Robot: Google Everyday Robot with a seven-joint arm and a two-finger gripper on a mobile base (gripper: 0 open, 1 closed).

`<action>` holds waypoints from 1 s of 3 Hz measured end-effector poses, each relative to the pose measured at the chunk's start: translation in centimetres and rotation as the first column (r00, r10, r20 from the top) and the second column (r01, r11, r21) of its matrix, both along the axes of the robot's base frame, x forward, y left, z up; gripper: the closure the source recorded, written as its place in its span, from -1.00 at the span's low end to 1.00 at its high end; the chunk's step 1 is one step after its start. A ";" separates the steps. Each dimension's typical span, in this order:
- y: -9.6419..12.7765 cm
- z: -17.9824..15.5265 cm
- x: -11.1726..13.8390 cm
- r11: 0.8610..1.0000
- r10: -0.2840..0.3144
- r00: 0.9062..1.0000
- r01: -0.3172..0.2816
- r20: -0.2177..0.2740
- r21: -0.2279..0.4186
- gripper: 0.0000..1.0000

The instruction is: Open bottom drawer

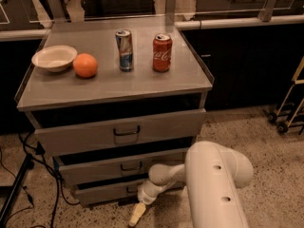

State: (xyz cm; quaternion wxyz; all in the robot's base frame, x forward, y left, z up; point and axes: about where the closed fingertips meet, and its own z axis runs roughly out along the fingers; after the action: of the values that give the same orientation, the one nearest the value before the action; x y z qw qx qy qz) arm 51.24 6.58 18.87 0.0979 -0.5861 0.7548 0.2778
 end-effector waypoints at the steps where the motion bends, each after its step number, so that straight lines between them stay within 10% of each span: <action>1: 0.0 0.1 0.1 1.000 0.005 1.000 -0.005 0.001 -0.007 -1.00; 3: 0.6 2.4 0.9 0.999 0.030 0.997 -0.029 0.070 -0.016 -1.00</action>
Offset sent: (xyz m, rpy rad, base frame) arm 0.0114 -0.0038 -0.0097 -0.0348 -0.0107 0.0216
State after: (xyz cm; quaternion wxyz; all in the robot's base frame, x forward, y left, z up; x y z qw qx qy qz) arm 52.10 7.19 21.28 0.1158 -0.6075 0.7441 0.2528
